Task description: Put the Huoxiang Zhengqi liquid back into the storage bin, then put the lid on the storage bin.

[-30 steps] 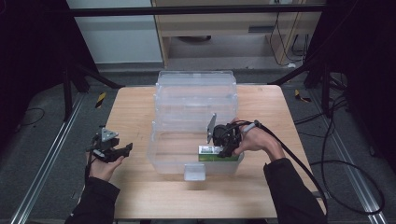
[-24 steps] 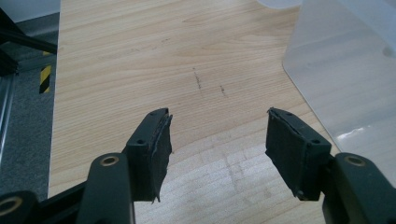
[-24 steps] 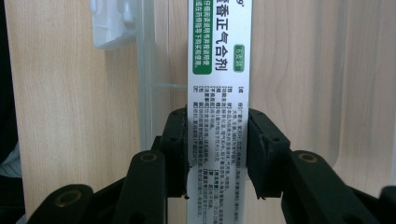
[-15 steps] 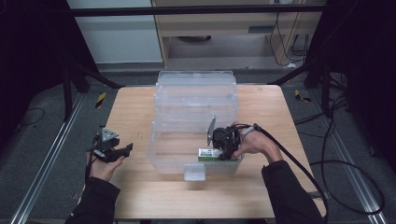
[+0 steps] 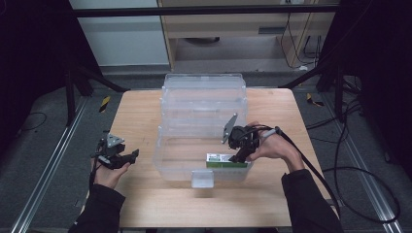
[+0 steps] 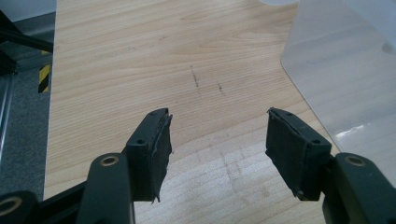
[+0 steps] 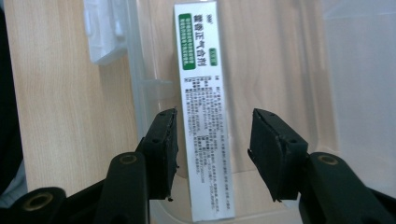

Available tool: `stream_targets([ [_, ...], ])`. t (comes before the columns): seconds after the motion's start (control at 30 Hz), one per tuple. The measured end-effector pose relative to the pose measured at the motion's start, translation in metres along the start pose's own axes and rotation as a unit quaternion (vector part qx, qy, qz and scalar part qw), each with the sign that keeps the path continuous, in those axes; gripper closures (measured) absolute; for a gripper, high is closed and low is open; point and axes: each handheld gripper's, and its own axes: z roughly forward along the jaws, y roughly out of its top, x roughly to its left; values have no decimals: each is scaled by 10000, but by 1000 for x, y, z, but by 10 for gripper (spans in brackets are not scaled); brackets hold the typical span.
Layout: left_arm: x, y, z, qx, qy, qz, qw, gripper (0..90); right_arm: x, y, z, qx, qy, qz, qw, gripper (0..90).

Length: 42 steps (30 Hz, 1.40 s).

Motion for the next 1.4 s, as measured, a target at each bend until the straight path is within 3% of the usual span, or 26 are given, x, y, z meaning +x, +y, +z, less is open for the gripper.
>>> stream_targets([
  [0.13,0,0,0,-7,2,-4,10000,397,1,-3,-11,-216,-143,105,9996,495],
  [0.3,0,1,-1,-19,-9,-8,10000,398,2,-3,-21,-465,-202,399,9979,505],
  [0.57,1,1,0,-26,-52,-14,10000,398,10,1,-24,-628,-220,483,9966,480],
  [0.97,1,1,-1,-43,-54,-17,10000,399,21,13,-13,-803,-111,527,9953,469],
  [1.4,1,1,-2,-70,-57,-24,10000,398,31,22,6,-713,117,473,9963,485],
])
